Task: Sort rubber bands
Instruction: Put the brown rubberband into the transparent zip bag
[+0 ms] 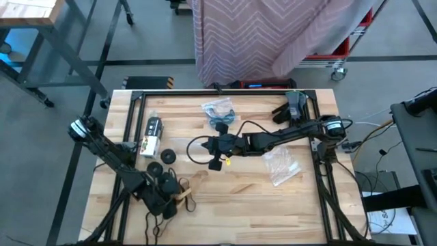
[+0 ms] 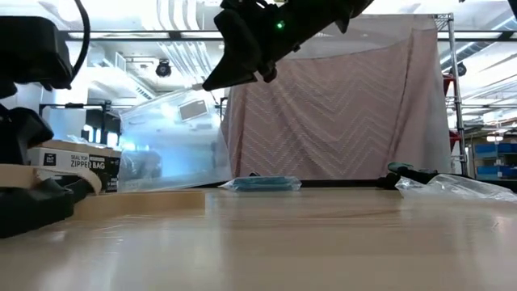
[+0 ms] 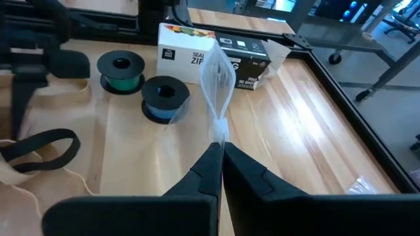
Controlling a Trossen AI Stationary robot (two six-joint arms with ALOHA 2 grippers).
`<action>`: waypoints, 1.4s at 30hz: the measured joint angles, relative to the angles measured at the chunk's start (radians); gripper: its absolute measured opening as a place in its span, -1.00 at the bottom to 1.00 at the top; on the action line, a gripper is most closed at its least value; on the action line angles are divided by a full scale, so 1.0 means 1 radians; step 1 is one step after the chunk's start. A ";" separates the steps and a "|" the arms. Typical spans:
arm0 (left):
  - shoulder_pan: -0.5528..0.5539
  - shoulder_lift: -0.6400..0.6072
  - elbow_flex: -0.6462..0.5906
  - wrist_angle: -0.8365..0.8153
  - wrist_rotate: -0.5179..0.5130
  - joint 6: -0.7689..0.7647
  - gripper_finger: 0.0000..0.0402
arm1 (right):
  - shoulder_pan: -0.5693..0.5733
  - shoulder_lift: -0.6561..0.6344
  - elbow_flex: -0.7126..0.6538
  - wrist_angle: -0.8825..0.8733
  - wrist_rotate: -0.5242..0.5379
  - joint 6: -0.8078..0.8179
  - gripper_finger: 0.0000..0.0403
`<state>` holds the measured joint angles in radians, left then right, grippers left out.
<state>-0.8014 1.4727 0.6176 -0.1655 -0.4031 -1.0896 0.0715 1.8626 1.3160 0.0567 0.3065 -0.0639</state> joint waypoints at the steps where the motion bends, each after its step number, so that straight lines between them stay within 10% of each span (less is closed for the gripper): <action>1: 0.000 0.000 -0.007 0.023 0.001 0.009 -0.19 | 0.000 0.000 0.001 -0.002 0.000 0.000 -1.00; 8: 0.001 -0.012 0.007 -0.030 0.002 0.016 -0.94 | 0.000 0.000 0.003 -0.002 0.000 -0.008 -1.00; 21: 0.001 -0.151 0.433 -0.954 -0.271 0.029 -1.00 | 0.000 -0.003 0.004 0.000 0.000 -0.017 -1.00; 42: 0.018 -0.192 0.598 -0.983 -0.397 0.370 -1.00 | 0.000 -0.004 0.004 0.000 0.000 -0.038 -1.00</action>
<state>-0.7838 1.2807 1.2154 -1.1485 -0.7999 -0.7197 0.0715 1.8587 1.3205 0.0566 0.3063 -0.1020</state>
